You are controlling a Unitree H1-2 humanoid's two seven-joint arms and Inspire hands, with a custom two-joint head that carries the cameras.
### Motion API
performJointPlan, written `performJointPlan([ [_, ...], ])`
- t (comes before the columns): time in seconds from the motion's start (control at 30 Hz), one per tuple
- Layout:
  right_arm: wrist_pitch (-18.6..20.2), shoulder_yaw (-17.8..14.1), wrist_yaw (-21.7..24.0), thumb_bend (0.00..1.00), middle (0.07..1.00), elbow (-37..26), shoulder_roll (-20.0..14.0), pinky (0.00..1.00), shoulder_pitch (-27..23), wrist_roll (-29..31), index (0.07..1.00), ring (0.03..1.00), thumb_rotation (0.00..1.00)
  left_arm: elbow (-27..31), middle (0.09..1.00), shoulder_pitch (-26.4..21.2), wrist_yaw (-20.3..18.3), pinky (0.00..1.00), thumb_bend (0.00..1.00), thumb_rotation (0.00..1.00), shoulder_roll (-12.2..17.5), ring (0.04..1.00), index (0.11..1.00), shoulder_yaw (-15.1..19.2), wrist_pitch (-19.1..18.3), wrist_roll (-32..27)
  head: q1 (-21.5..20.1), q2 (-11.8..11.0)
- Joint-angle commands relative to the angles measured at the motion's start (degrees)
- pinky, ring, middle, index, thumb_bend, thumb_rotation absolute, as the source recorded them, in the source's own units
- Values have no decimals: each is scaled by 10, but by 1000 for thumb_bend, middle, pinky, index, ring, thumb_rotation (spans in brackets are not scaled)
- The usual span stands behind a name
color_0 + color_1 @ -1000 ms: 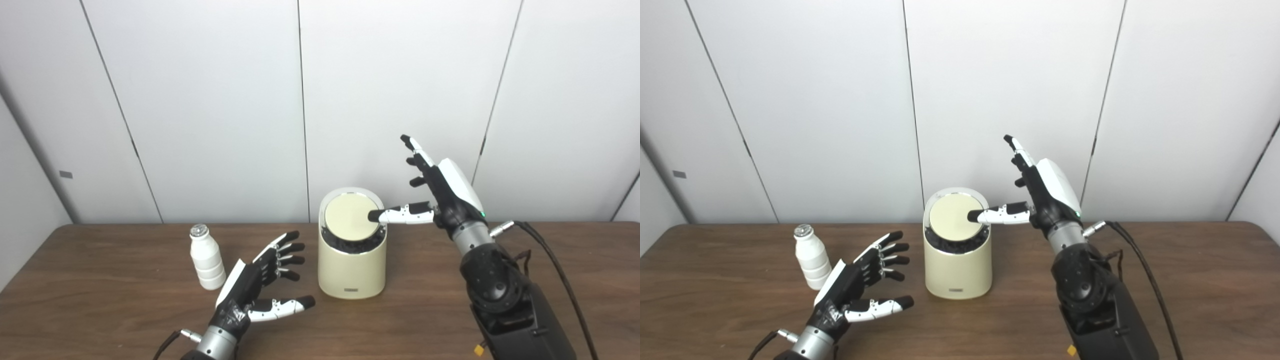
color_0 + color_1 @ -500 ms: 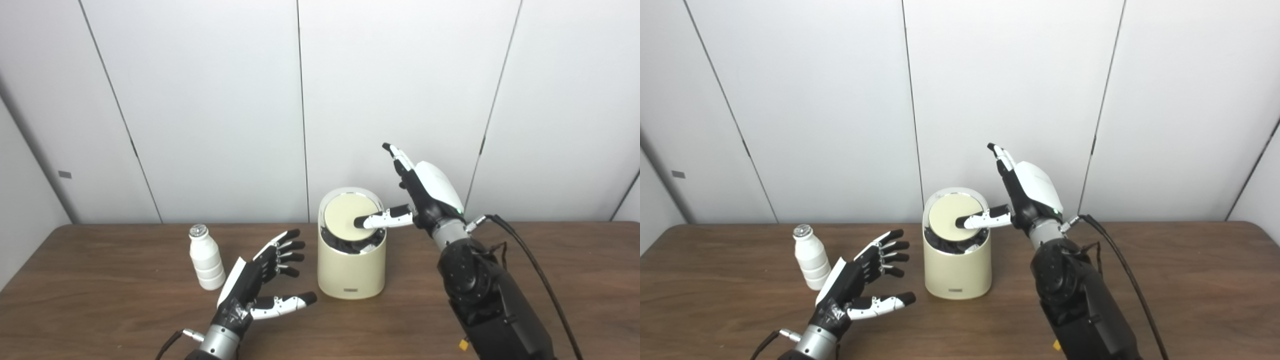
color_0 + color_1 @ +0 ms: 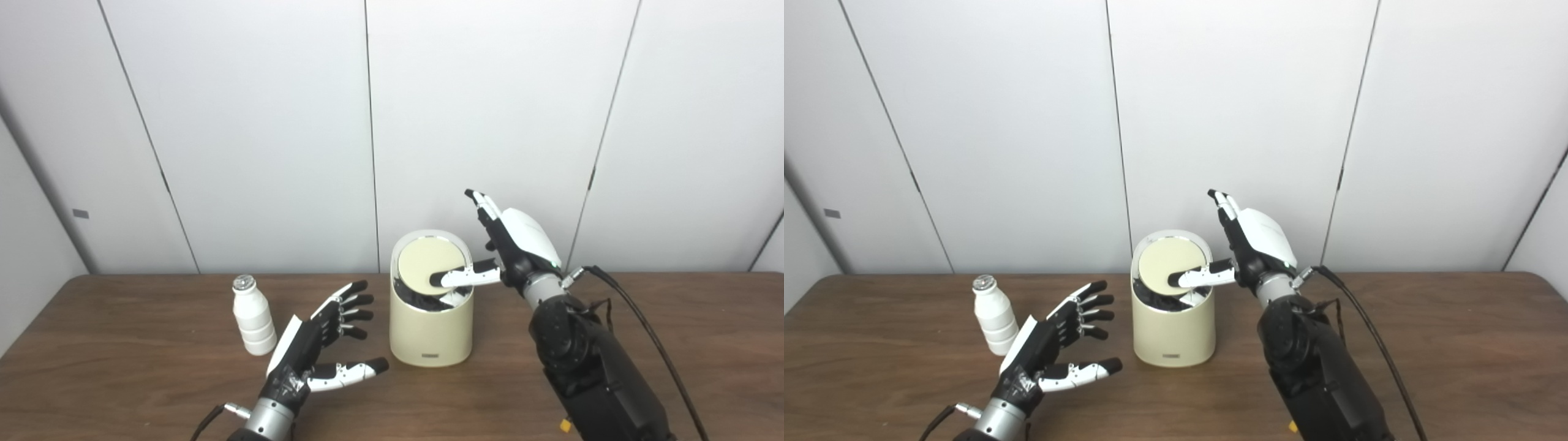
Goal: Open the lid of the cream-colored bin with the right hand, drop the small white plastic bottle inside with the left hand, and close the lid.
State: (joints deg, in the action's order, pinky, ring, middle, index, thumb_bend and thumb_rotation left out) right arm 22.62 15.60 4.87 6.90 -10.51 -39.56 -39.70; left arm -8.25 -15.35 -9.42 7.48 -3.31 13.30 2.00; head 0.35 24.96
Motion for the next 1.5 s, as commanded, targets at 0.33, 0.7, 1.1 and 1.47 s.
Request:
performJointPlan([
  [0.33,-21,23,-17,1000,985,3,-10,692,-43,-32,977,894,453,30,853,-18,-2,687,732,93,-5,795,917,-2,5,-10,8,8],
  [0.7,-12,65,2,963,975,-16,-32,732,-51,-100,972,884,295,39,858,-18,-1,690,737,103,-6,795,922,-3,-2,-8,11,16],
  [1.1,-52,110,-8,1000,952,12,-62,746,-55,-184,936,879,284,44,856,-18,1,676,745,109,-4,788,920,-2,-6,-5,13,20],
  [1.47,-50,-16,1,913,910,-78,-13,677,-33,-24,907,841,359,39,855,-18,0,688,745,108,-3,790,919,0,-1,-8,12,18],
])
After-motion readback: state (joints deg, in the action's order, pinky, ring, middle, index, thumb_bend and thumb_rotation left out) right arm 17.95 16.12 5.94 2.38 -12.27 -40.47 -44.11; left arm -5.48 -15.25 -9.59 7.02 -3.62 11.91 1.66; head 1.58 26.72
